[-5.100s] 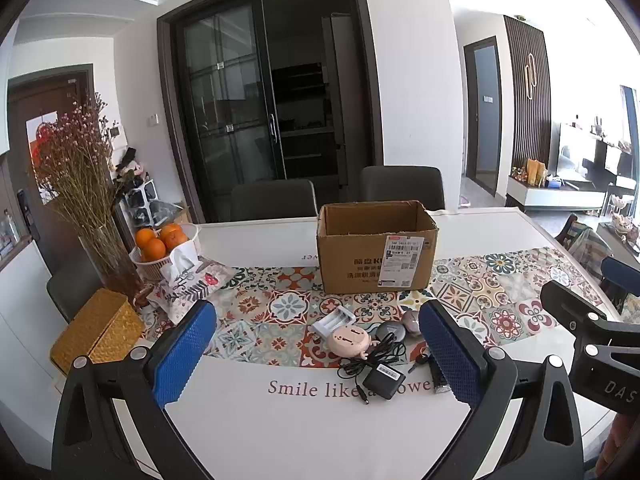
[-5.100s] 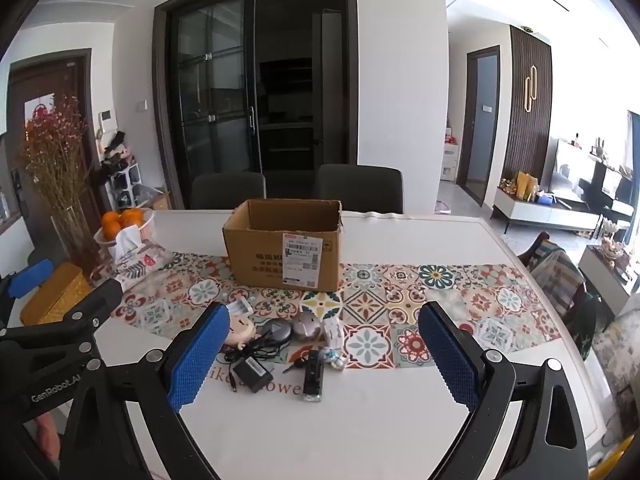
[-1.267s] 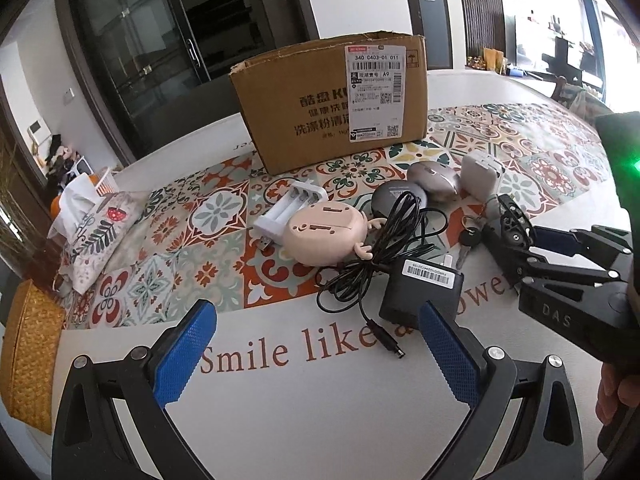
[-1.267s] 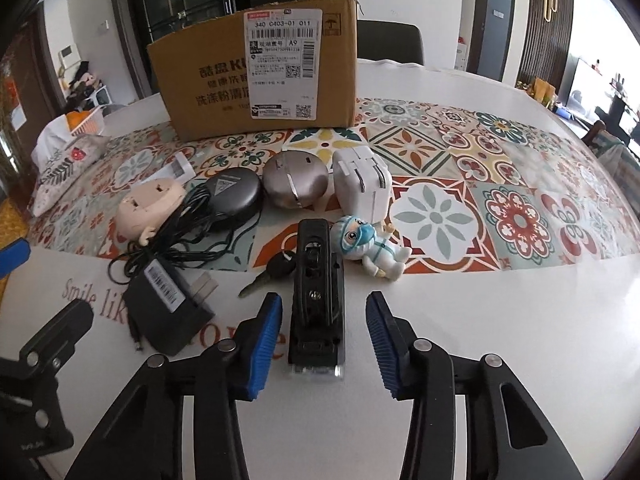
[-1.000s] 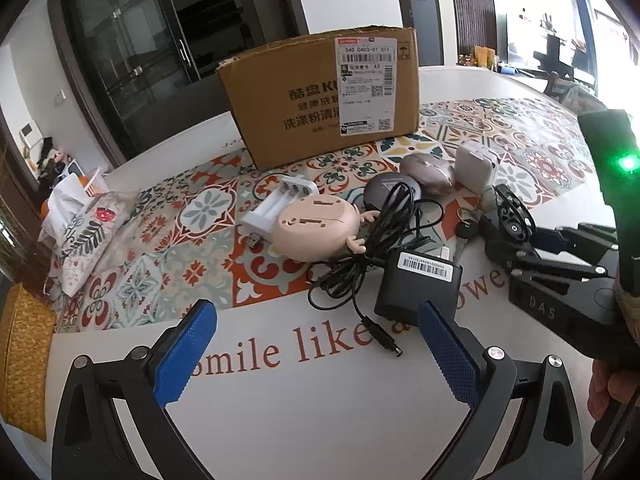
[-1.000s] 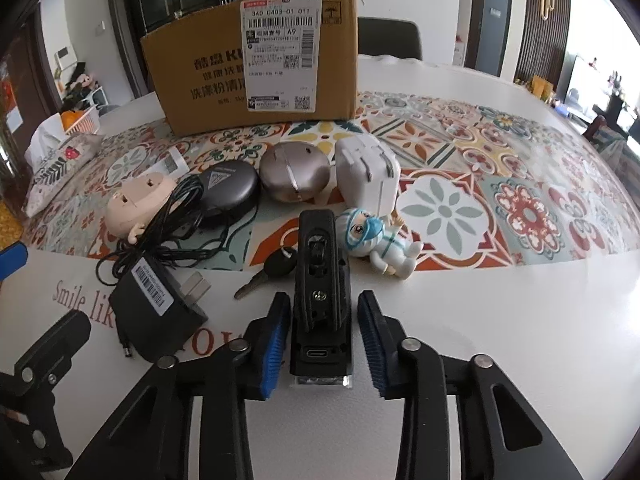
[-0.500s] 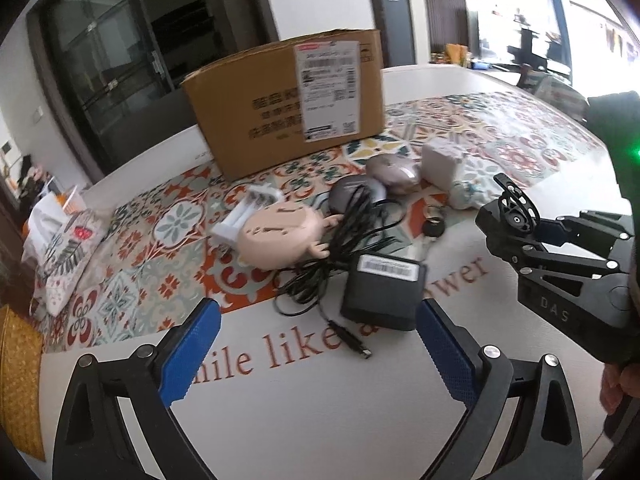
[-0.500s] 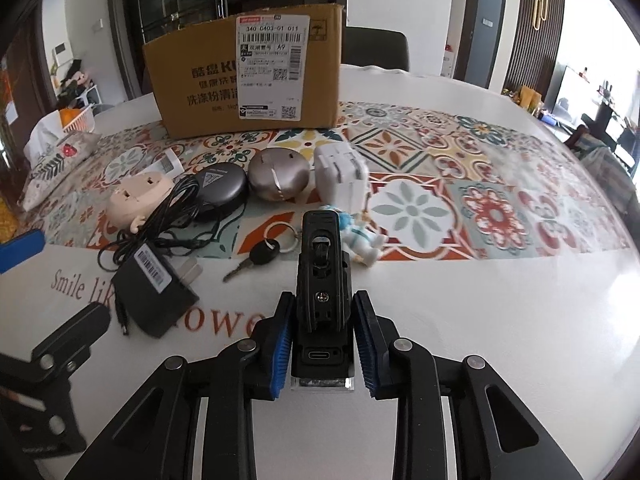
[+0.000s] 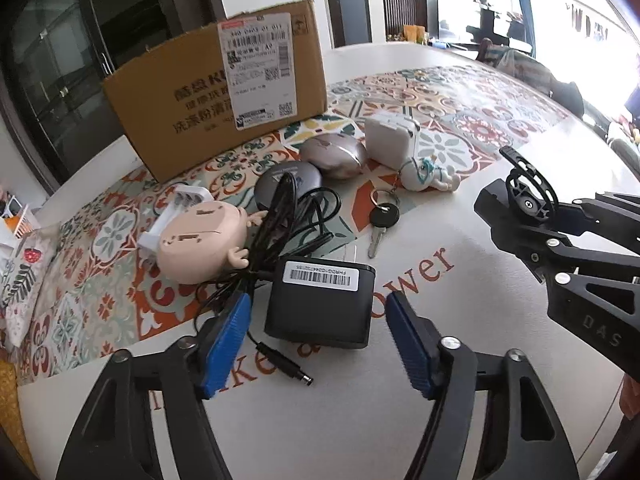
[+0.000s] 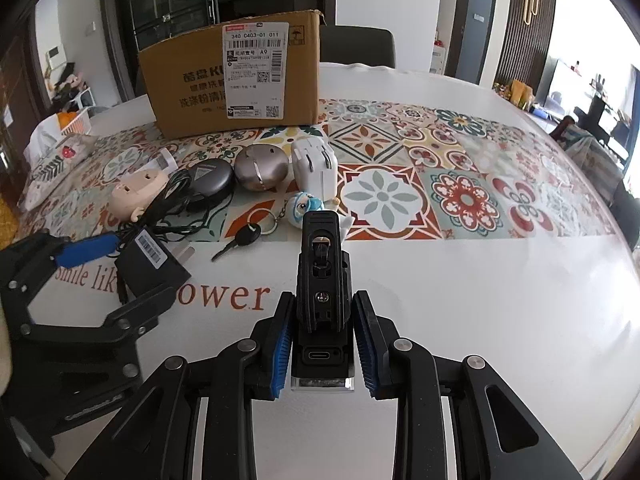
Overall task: Organize rigid objects
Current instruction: 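Grasp the black power adapter with the left tool while the right tool holds the flashlight, then carry the adapter and flashlight with both tools over the cardboard box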
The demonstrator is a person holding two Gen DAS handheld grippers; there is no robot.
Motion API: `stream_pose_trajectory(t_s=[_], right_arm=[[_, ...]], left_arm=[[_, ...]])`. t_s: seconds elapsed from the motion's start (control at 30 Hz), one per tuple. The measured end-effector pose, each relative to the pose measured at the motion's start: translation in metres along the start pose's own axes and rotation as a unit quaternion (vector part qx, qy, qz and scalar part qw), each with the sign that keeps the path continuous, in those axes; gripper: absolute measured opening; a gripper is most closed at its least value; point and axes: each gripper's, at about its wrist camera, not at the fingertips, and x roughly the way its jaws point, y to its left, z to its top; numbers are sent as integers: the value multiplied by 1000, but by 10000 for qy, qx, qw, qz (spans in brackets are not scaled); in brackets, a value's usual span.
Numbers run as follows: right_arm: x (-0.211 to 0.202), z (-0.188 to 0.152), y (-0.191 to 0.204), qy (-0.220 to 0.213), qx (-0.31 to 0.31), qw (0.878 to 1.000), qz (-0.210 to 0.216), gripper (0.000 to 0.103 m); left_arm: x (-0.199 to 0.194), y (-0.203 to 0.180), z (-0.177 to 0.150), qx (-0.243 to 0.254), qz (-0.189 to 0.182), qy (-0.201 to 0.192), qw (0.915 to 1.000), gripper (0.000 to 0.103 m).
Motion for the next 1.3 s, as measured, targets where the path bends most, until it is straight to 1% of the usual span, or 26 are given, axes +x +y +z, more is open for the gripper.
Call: stream_pose_trajectory(t_s=[0.1, 0.2, 0.4, 0.57, 0.87, 1.0, 1.17, 1.3], right_arm=[[2, 0, 2, -17, 33, 10000, 58, 30], [4, 1, 2, -41, 57, 10000, 64, 30], [3, 2, 4, -65, 61, 9999, 94, 30], [-5, 4, 4, -70, 34, 9999, 119, 30], [-24, 16, 2, -143, -64, 9997, 211, 30], [-34, 26, 2, -271, -130, 9992, 273, 30], [-50, 44, 3, -506, -169, 9978, 385, 30], [-62, 60, 5, -712, -179, 9960, 507, 30]], left_arm=[[7, 0, 0, -19, -51, 31, 10000, 59], [13, 1, 0, -67, -70, 70, 9999, 57], [12, 0, -1, -71, -105, -8, 9999, 56], [-3, -1, 0, -65, -34, -124, 9999, 55], [-32, 1, 8, -267, 20, -247, 9993, 55], [-47, 5, 17, -366, 145, -383, 9985, 55], [-69, 15, 35, -526, 305, -596, 9964, 55], [-87, 25, 52, -707, 481, -806, 9931, 55]])
